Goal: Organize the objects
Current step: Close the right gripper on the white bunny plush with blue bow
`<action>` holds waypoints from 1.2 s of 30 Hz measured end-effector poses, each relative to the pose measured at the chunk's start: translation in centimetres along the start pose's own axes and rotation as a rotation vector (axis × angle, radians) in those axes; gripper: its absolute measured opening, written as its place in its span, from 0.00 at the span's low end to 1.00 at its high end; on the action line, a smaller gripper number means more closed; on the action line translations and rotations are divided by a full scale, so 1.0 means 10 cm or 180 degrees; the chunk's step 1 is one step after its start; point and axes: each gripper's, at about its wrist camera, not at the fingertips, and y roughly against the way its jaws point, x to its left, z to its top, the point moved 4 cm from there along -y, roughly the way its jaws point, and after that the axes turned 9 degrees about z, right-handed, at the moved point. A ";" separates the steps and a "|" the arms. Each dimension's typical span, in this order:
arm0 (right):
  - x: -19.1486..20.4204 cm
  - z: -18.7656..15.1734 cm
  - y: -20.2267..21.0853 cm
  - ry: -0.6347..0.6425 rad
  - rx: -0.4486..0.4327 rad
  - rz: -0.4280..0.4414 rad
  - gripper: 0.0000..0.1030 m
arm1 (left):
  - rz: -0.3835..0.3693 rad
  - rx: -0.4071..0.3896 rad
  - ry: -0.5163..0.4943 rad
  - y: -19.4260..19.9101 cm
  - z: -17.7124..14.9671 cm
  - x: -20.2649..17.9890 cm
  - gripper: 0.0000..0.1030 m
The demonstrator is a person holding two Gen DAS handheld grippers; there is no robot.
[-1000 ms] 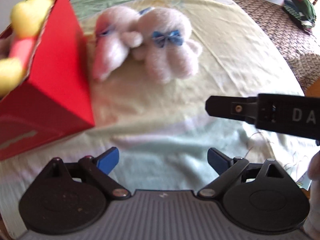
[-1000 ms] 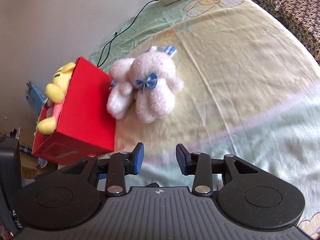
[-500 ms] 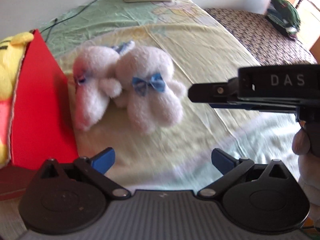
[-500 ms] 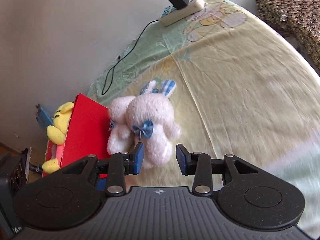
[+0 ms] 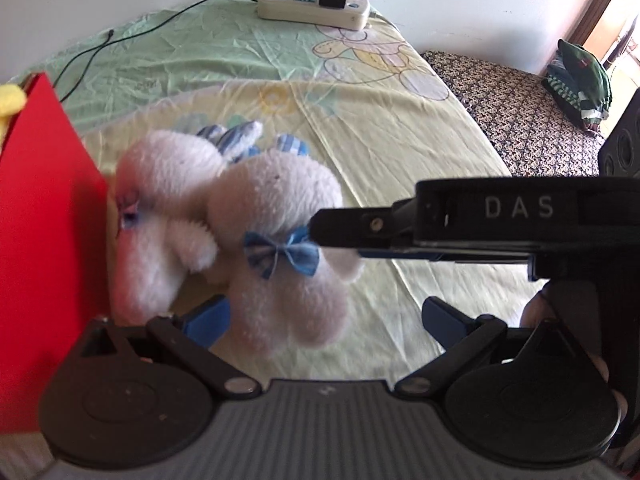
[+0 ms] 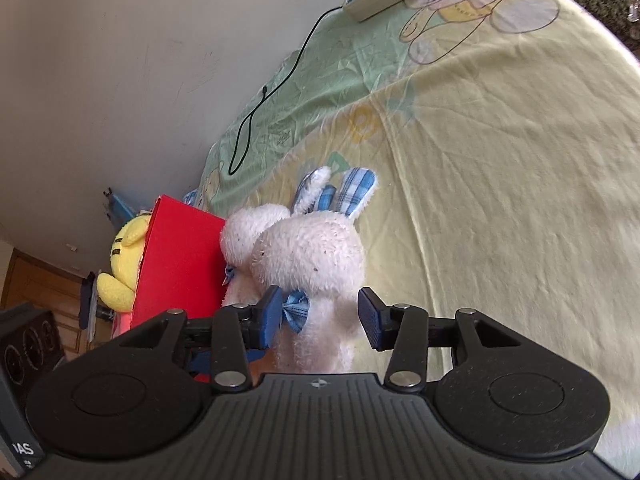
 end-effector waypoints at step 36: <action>-0.02 -0.09 0.11 0.0041 0.0449 0.0209 0.35 | -0.0353 0.0369 0.0052 -0.17 -0.05 -0.15 0.85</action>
